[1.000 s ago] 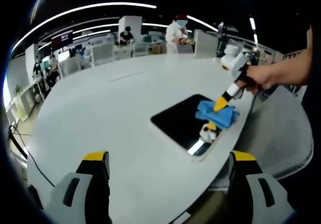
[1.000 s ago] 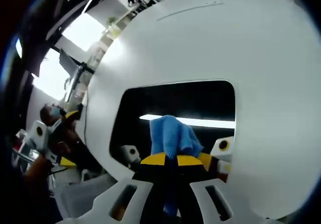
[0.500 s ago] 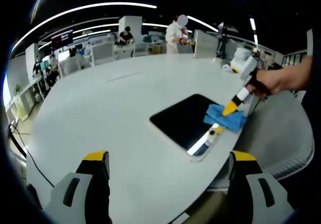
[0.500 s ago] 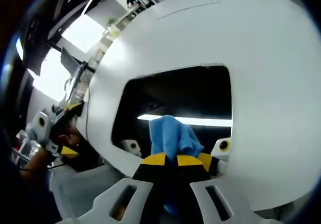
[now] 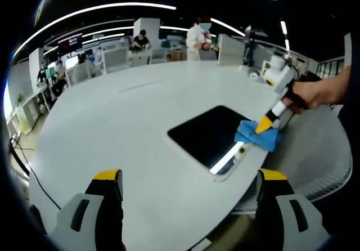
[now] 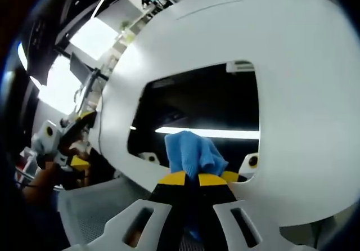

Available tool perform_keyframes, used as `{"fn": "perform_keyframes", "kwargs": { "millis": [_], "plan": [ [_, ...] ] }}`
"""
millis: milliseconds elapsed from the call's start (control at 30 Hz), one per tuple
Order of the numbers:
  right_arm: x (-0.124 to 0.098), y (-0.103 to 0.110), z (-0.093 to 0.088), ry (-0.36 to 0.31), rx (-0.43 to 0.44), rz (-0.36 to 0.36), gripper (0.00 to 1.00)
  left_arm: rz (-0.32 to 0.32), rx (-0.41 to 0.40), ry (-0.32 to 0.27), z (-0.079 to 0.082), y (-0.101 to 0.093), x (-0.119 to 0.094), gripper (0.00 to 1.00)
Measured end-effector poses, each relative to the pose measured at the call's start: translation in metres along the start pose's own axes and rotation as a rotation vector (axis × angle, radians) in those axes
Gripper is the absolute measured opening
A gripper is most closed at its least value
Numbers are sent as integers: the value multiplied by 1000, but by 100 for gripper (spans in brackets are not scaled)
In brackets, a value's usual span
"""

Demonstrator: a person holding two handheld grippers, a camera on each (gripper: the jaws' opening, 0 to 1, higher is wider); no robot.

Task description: Wipe the mirror surface with the cleaning cloth until all visible marks leave the cleaned area.

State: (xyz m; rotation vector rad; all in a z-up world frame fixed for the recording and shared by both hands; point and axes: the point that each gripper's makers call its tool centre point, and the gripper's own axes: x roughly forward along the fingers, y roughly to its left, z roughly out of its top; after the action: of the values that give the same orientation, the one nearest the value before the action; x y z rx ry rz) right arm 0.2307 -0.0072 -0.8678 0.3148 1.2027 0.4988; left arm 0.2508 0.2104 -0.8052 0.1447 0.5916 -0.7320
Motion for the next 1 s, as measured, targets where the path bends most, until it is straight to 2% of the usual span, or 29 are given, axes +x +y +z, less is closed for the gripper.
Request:
{"fn": "perform_keyframes", "kwargs": {
  "millis": [400, 1000],
  "plan": [
    [-4, -5, 1, 2, 14, 3, 0, 4, -3, -2, 1, 0, 0, 99],
    [-20, -32, -1, -14, 58, -16, 0, 3, -3, -1, 0, -3, 0, 99]
  ]
}}
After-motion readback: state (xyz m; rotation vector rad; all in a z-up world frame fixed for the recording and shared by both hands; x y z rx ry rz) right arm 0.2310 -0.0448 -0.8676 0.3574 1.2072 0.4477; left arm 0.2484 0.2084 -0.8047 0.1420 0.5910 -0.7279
